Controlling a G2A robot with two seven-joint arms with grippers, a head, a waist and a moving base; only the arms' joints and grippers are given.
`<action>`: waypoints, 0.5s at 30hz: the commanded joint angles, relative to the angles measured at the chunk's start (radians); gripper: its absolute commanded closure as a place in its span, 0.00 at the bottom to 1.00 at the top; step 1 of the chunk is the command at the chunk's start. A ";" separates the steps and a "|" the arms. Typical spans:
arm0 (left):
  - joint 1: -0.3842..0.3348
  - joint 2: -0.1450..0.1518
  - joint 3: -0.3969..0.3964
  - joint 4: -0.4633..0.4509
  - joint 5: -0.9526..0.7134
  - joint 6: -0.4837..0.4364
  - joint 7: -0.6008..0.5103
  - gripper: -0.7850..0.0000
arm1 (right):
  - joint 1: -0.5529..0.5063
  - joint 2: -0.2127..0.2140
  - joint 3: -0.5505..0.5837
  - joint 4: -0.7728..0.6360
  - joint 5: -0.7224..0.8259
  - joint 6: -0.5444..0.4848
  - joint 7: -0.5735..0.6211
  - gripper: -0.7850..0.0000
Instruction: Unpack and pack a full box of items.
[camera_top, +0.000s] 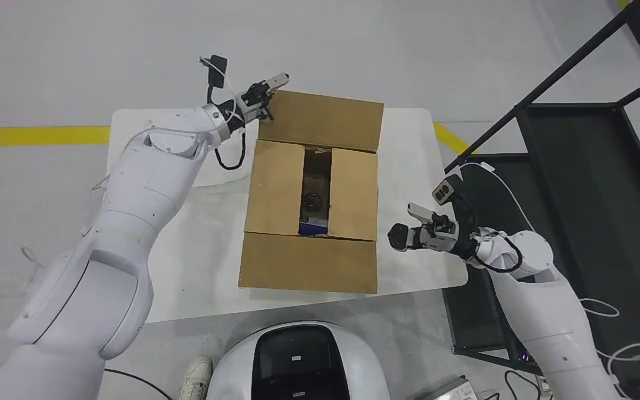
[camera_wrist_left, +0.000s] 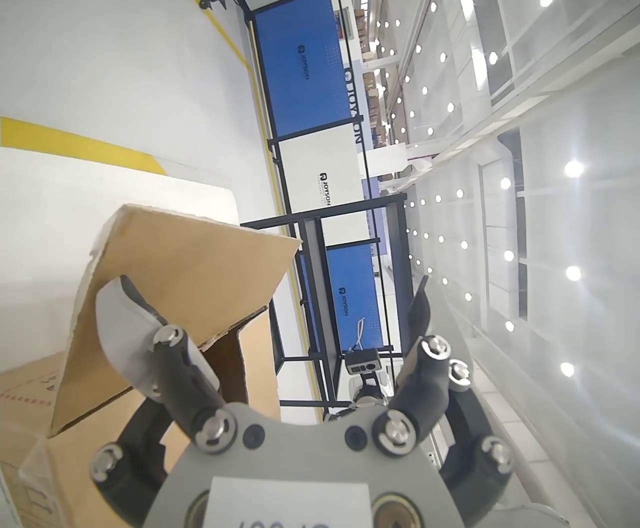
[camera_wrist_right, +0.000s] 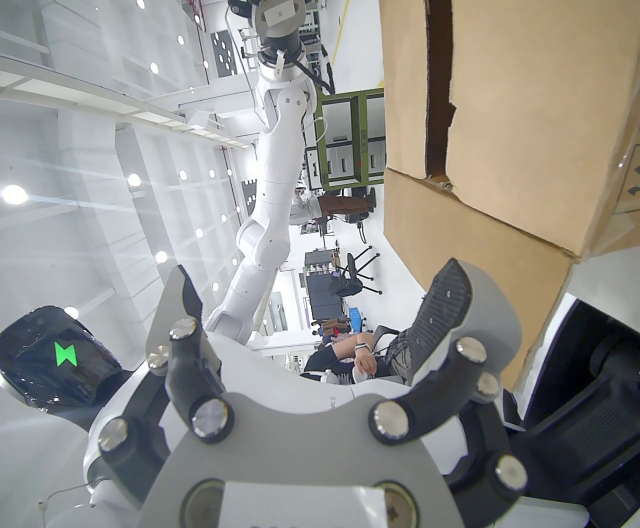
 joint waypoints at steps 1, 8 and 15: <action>-0.003 -0.005 0.007 0.012 0.033 0.011 0.028 0.00 | -0.003 0.001 0.006 0.003 0.001 -0.001 -0.005 0.00; -0.017 -0.024 0.024 0.062 0.115 0.070 0.083 0.00 | -0.007 0.002 0.015 0.010 0.004 0.005 -0.015 0.00; -0.026 -0.044 0.033 0.096 0.162 0.120 0.078 0.00 | 0.002 0.001 0.007 0.022 0.014 0.008 -0.021 0.00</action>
